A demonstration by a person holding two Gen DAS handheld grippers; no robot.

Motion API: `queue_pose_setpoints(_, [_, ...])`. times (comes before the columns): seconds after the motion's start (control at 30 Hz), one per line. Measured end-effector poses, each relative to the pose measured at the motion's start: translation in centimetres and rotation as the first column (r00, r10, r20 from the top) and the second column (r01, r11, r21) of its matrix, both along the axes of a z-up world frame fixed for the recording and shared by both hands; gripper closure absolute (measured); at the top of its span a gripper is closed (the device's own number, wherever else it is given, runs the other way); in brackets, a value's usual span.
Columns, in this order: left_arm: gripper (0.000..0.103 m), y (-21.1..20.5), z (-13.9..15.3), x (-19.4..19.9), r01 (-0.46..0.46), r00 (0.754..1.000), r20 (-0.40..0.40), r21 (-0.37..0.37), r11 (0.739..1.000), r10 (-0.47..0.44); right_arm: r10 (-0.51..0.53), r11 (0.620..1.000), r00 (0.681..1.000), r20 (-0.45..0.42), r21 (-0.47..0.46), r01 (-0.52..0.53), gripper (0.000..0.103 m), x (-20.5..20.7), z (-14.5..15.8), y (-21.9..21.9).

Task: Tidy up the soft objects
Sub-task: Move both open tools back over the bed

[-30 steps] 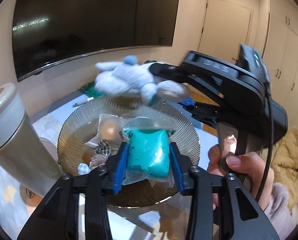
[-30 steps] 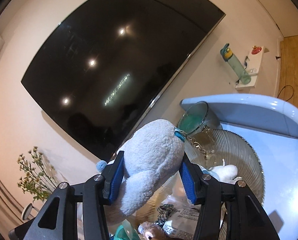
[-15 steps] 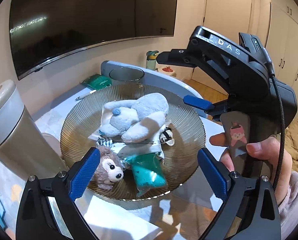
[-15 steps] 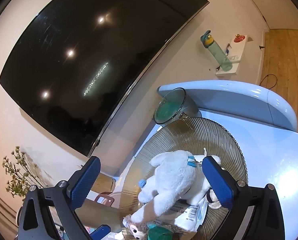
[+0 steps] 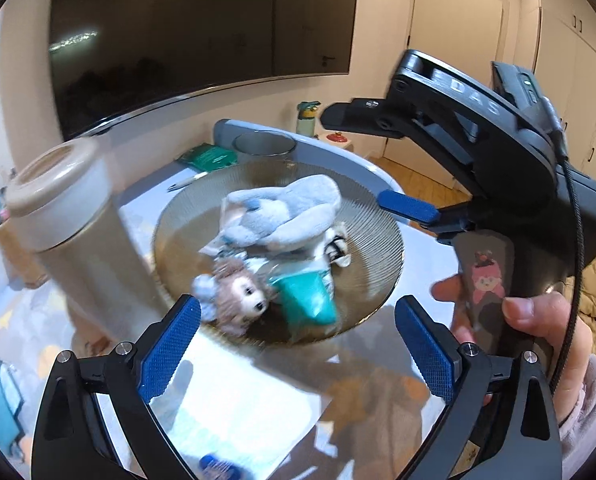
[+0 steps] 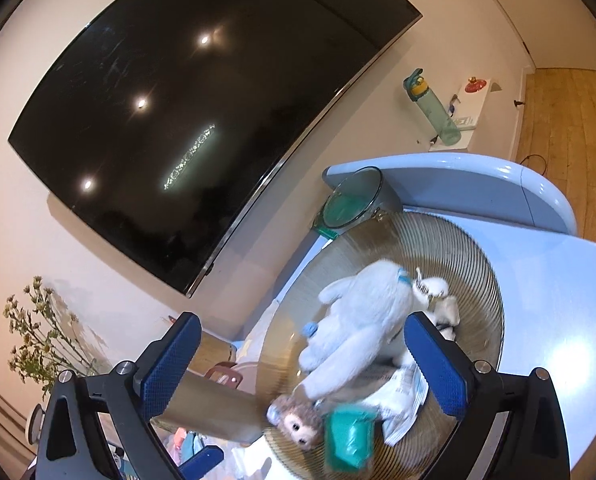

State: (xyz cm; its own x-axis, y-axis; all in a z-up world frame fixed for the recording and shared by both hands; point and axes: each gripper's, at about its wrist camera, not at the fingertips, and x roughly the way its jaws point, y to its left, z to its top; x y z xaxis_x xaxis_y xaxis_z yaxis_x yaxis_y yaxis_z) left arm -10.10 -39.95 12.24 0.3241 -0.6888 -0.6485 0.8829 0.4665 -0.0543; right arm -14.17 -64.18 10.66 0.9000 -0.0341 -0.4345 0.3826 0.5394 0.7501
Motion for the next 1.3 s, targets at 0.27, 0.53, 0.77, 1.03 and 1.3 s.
queue_pose_setpoints(0.27, [0.005,5.8,-0.6,2.4,-0.116,0.993,0.006,0.026,0.993,0.116,0.025,1.000,1.000,0.007,-0.019,-0.025,0.001,-0.5,0.8,5.6])
queue_pose_setpoints(0.53, [0.005,14.6,-1.6,7.3,-0.302,0.951,-0.058,0.034,0.953,0.304,0.072,0.997,0.997,0.021,-0.028,-0.071,0.001,0.5,1.1,12.5])
queue_pose_setpoints(0.77, [0.005,23.9,-0.9,12.5,-0.491,0.868,-0.058,0.044,0.870,0.493,0.182,0.980,0.983,0.006,-0.084,-0.181,0.001,3.4,2.1,20.5])
queue_pose_setpoints(1.03, [0.005,34.5,-1.5,19.7,-0.691,0.719,-0.056,0.050,0.721,0.693,0.388,0.879,0.915,-0.108,-0.256,-0.403,0.001,10.8,2.3,31.5])
queue_pose_setpoints(1.3, [0.005,38.5,-4.1,24.6,-0.716,0.692,-0.096,0.030,0.697,0.715,0.551,0.710,0.790,-0.268,-0.347,-0.613,0.001,18.2,-0.9,40.9])
